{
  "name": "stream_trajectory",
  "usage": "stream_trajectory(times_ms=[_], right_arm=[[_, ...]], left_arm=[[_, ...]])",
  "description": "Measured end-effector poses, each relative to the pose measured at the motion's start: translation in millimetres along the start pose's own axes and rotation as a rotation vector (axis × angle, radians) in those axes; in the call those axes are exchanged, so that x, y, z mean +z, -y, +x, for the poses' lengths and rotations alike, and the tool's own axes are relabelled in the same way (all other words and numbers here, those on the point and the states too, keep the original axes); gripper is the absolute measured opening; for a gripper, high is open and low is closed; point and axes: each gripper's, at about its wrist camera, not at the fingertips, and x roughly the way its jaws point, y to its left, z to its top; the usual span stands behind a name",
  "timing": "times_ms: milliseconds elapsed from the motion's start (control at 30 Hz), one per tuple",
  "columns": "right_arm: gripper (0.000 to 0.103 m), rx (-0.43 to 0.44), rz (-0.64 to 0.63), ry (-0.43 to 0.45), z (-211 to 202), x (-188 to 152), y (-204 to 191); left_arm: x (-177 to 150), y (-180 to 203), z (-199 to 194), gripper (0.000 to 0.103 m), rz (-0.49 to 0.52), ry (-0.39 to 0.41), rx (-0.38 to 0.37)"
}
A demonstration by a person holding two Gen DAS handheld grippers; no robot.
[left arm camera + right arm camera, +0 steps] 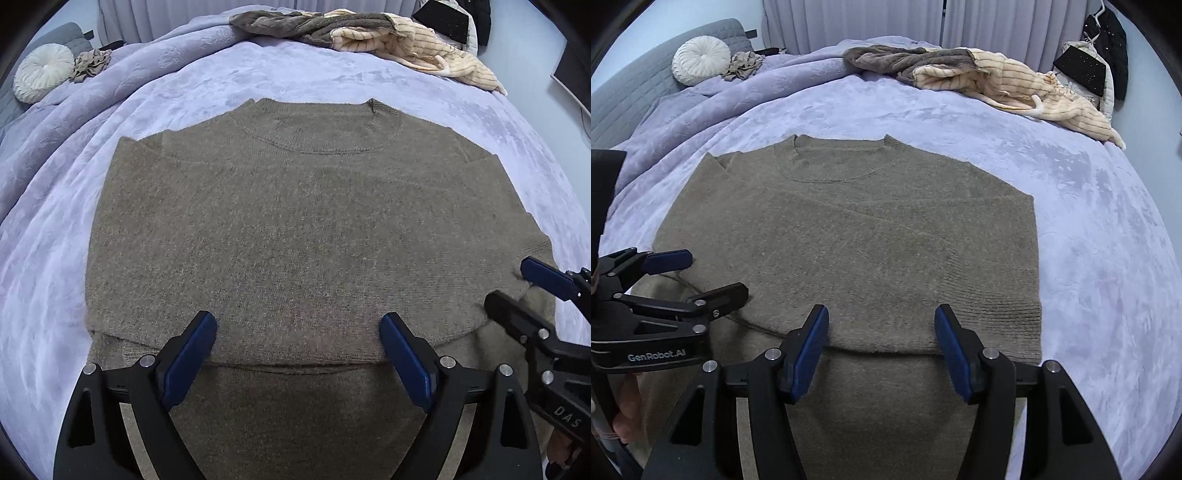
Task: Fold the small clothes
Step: 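Move both tools to the ribbed hem of the olive sweater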
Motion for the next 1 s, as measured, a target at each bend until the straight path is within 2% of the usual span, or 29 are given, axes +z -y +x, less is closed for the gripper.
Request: stream_trajectory(times_ms=[67, 167, 267, 333, 367, 433, 533, 567, 733, 900, 1000], right_arm=[[0.065, -0.022, -0.028, -0.040, 13.0, -7.7, -7.2], [0.065, -0.056, -0.039, -0.016, 3.3, -14.1, -12.9], [0.066, -0.001, -0.046, 0.024, -18.4, -23.2, -21.4], [0.066, 0.012, -0.068, 0.012, -21.4, -33.7, -30.2], [0.066, 0.030, -0.078, -0.009, -18.1, -40.3, -35.5], [0.066, 0.034, -0.099, -0.058, -8.6, -60.5, -43.5], [0.068, -0.004, -0.142, 0.016, -23.5, -89.7, -47.9], [0.070, -0.004, -0.158, 0.029, -30.7, -101.8, -49.1], [0.077, 0.039, -0.182, 0.057, -56.4, -158.4, -37.6], [0.078, 0.007, -0.275, 0.107, -84.6, -210.8, -33.2], [0.078, -0.017, -0.310, 0.097, -93.3, -225.0, -33.9]], left_arm=[[-3.7, 1.6, -1.4, 0.091, 0.017, 0.003, 0.010], [-8.9, -1.9, -18.8, 0.091, 0.006, 0.025, -0.014], [-20.9, -8.9, -29.2, 0.091, -0.018, 0.023, -0.036], [-35.0, -11.0, -25.5, 0.091, -0.021, -0.020, -0.063], [-42.8, -10.2, -22.4, 0.091, -0.030, 0.013, -0.068], [-65.6, -5.1, -19.2, 0.091, 0.013, -0.006, -0.014], [-98.6, -0.7, -33.9, 0.093, 0.074, 0.016, 0.020], [-110.8, -1.3, -39.5, 0.102, 0.080, 0.010, 0.015], [-168.7, -10.0, -61.7, 0.103, 0.107, 0.004, -0.001], [-216.4, -10.0, -79.3, 0.103, 0.183, 0.001, 0.026], [-235.4, -10.3, -81.3, 0.103, 0.214, -0.027, 0.051]])
